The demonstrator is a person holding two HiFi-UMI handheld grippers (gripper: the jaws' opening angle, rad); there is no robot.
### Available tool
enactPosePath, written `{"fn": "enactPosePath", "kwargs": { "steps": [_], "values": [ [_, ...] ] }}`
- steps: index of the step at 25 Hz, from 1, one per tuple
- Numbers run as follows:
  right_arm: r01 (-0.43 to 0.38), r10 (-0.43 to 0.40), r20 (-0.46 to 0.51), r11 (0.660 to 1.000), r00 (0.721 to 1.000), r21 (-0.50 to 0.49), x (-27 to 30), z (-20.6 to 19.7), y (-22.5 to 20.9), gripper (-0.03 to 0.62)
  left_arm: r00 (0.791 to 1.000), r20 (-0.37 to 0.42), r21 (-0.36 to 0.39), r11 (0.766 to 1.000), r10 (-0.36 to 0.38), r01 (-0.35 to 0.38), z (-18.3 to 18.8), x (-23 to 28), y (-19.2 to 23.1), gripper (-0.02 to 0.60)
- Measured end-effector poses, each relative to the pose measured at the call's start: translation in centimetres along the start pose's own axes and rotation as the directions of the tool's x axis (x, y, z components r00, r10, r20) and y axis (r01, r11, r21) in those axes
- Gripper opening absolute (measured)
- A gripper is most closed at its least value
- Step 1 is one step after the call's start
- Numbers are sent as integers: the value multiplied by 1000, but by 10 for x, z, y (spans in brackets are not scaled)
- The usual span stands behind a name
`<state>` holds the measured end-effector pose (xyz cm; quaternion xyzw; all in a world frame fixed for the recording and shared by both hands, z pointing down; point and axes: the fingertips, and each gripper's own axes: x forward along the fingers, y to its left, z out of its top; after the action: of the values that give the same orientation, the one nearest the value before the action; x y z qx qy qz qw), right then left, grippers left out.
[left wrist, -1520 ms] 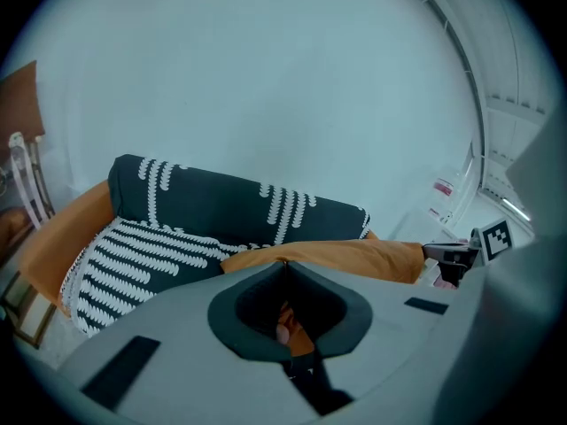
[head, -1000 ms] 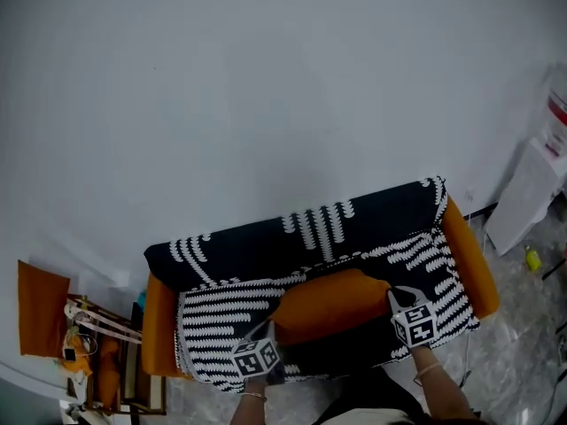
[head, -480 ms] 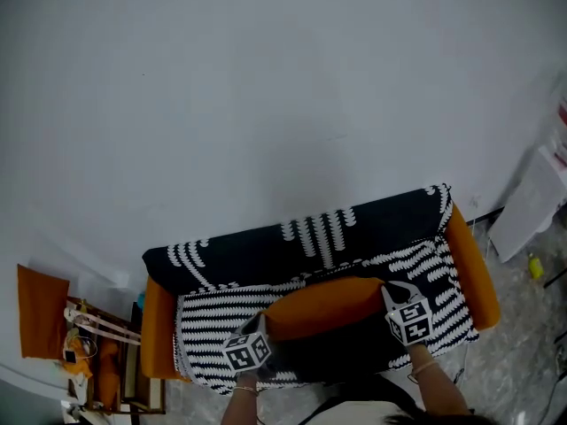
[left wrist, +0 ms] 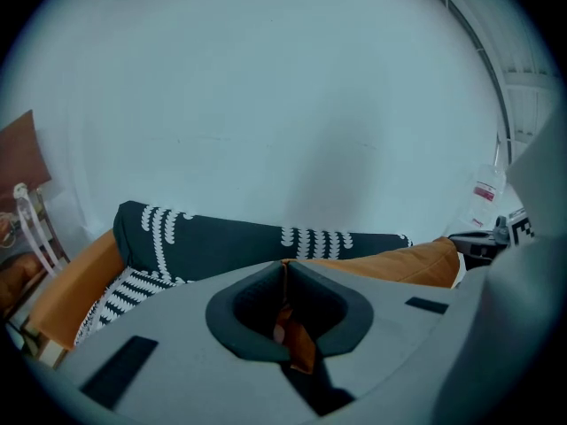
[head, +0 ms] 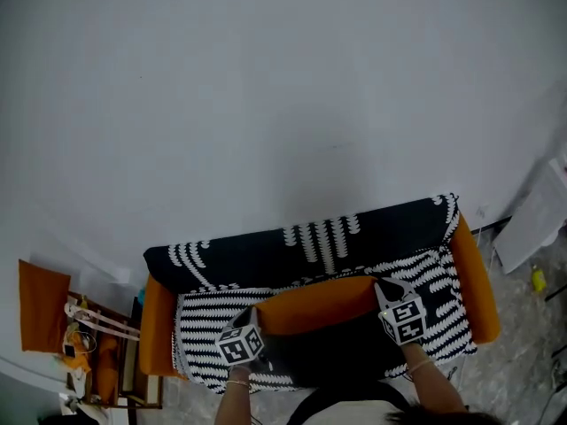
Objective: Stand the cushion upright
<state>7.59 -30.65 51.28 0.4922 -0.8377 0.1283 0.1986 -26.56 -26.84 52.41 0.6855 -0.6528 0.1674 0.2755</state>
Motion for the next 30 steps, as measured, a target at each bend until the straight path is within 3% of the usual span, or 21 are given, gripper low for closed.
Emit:
{"fn": "enactPosePath", "kwargs": {
  "steps": [8,30],
  "values": [
    [3,-3,19,1000,1000,-6,22,19,-5,32,1000,8,-27,1000,8,-8,18,14,10,33],
    [48,-52,67,997,996,53,97,65,-27,51,997,-2,-54,996,-72,72,73,82,40,68]
  ]
}}
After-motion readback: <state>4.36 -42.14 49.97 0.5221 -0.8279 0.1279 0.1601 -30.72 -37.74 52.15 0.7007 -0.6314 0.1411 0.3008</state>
